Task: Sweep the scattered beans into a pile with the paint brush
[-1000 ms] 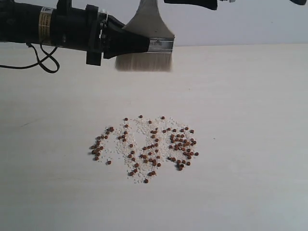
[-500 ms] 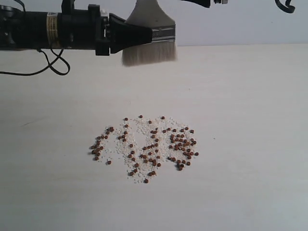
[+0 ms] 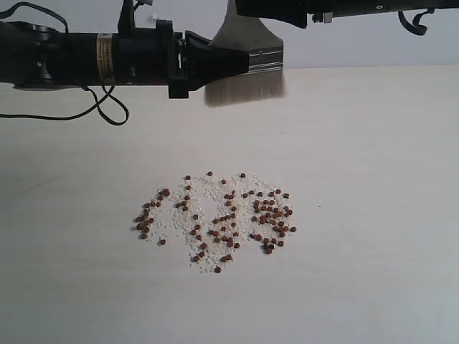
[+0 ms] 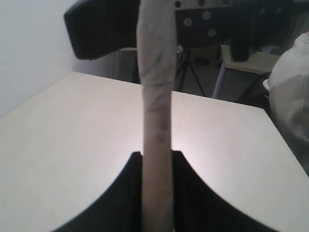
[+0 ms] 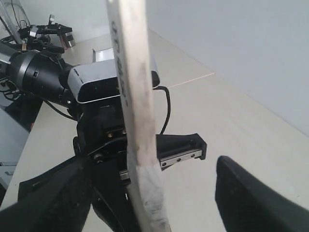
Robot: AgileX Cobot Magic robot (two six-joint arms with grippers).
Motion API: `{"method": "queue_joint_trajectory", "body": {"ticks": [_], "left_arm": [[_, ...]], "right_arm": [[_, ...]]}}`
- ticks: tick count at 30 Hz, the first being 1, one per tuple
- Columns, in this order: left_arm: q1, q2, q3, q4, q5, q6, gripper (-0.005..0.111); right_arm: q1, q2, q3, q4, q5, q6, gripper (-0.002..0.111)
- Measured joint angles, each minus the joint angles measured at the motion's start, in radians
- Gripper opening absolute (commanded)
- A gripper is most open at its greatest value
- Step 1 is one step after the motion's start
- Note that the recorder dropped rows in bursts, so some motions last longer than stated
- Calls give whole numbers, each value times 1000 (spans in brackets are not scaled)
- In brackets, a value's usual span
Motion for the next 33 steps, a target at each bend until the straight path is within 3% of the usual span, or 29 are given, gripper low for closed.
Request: {"method": "queue_joint_trajectory", "body": {"ticks": [11,33], "left_arm": [[-39,0,0,-31,0,14,0],[-42,0,0,12,0,-17,0]], "right_arm": [[0,0,0,9,0,-4,62],[0,0,0,53,2,-4,56]]}}
